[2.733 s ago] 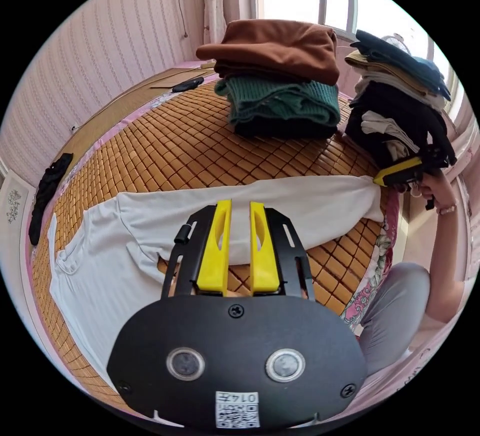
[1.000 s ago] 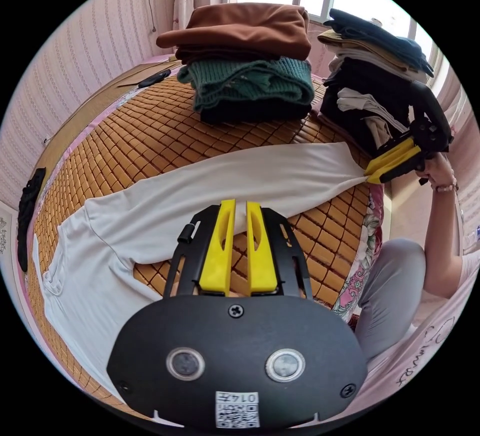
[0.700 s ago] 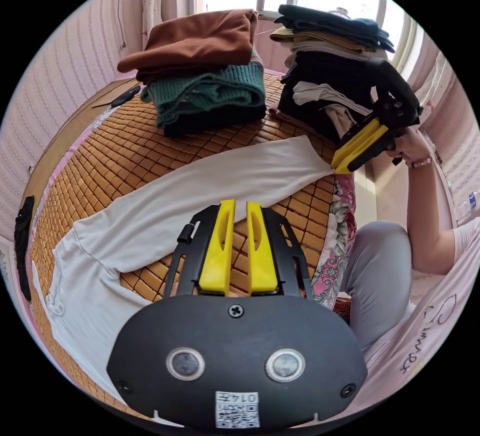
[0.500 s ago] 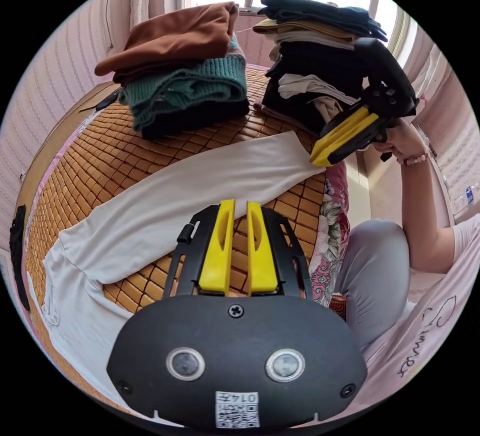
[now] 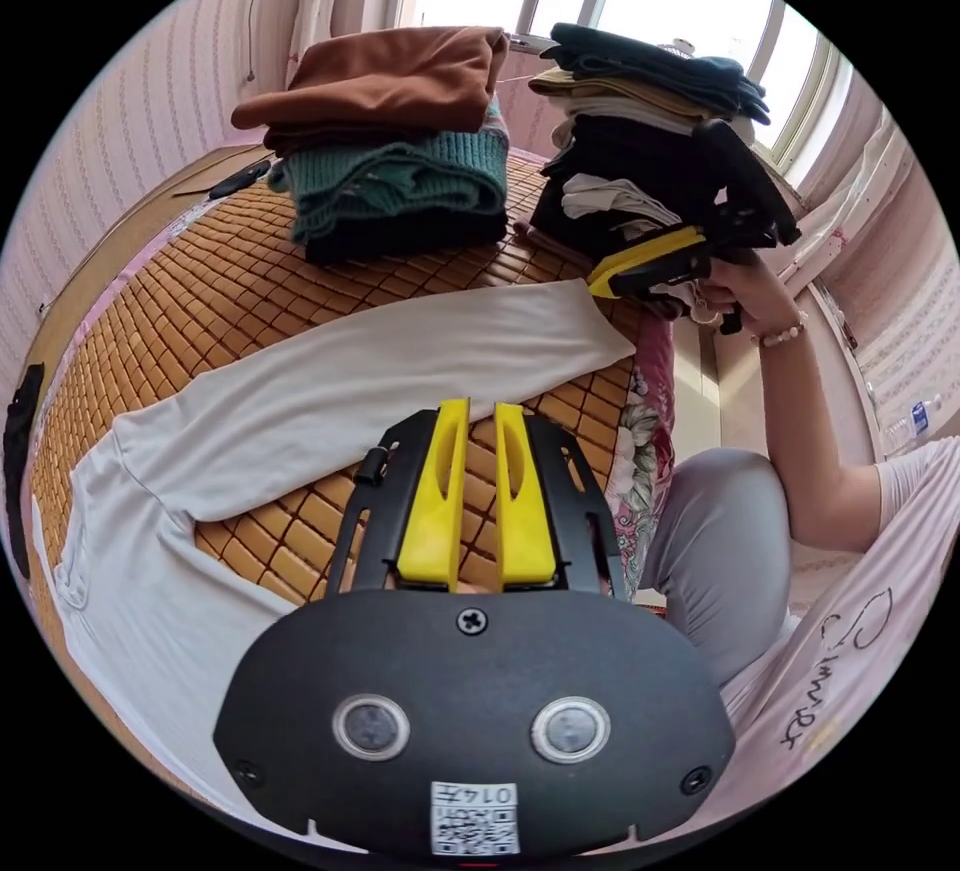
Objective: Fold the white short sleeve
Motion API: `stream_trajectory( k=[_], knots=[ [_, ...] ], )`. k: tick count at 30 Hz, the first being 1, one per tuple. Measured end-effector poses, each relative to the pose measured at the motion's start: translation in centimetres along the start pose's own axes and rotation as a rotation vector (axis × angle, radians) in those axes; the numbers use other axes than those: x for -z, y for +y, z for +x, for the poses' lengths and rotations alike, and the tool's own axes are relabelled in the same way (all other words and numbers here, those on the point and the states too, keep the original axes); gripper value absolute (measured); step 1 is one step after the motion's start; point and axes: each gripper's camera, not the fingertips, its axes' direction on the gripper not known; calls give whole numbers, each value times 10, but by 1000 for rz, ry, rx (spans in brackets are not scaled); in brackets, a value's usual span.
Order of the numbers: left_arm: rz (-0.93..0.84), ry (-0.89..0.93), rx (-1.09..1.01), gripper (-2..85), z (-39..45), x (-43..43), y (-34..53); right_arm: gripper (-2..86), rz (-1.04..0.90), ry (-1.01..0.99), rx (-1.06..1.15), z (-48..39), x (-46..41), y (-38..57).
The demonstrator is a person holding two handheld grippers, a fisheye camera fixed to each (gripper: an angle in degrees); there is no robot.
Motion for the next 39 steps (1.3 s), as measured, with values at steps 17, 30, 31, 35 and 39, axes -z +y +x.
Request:
stream_trajectory(
  k=[17, 30, 31, 35, 39],
  knots=[
    [81, -93, 349, 47, -98, 219, 92, 5, 71, 54, -175, 54, -24, 8],
    [114, -31, 347, 60, -115, 314, 84, 33, 124, 71, -238, 75, -18, 23],
    [127, -53, 375, 60, -117, 333, 98, 46, 133, 53, -247, 76, -13, 28],
    [122, -224, 515, 67, -122, 405, 172, 78, 192, 89, -235, 62, 13, 43],
    [102, -358, 675, 79, -121, 470, 254, 80, 316, -13, -54, -3, 32, 80]
  ],
)
